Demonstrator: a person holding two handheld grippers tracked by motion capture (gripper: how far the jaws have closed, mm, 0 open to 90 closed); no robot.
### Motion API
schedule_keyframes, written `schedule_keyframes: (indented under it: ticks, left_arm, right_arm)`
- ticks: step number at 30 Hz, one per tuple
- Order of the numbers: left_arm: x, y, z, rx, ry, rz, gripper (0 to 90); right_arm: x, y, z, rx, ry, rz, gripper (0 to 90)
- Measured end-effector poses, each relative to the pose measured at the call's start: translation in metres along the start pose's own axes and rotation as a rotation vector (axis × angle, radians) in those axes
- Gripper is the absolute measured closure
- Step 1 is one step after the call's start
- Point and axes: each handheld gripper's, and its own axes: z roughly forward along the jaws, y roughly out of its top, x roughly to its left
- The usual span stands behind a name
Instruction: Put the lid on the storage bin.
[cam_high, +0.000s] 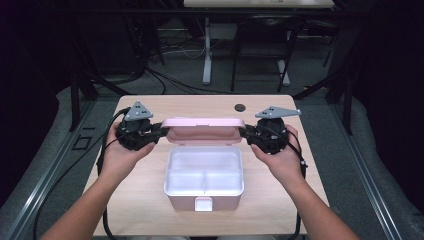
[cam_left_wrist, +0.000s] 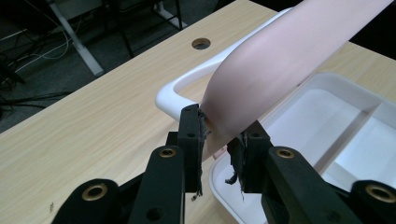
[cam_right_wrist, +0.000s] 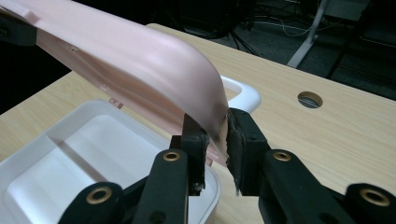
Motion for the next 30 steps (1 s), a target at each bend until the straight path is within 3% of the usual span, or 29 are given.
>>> schedule_keyframes:
  ticks: [7,17,22,30]
  left_arm:
    - [-0.005,-0.008,-0.004,-0.011,-0.011,0.007,73.4]
    - [-0.01,-0.02,-0.01,-0.023,-0.033,0.007,71.4]
    - [-0.014,-0.029,-0.013,-0.036,-0.049,0.004,70.3]
    - [-0.02,-0.044,-0.018,-0.044,-0.075,0.004,71.7]
  right_arm:
    - [0.001,-0.009,-0.009,-0.004,0.04,0.004,77.5]
    - [0.008,-0.019,-0.015,-0.007,0.028,-0.016,76.8]
    - [0.009,-0.028,-0.018,-0.022,0.068,-0.022,76.7]
    - [0.014,-0.043,-0.022,-0.036,0.062,-0.036,76.3]
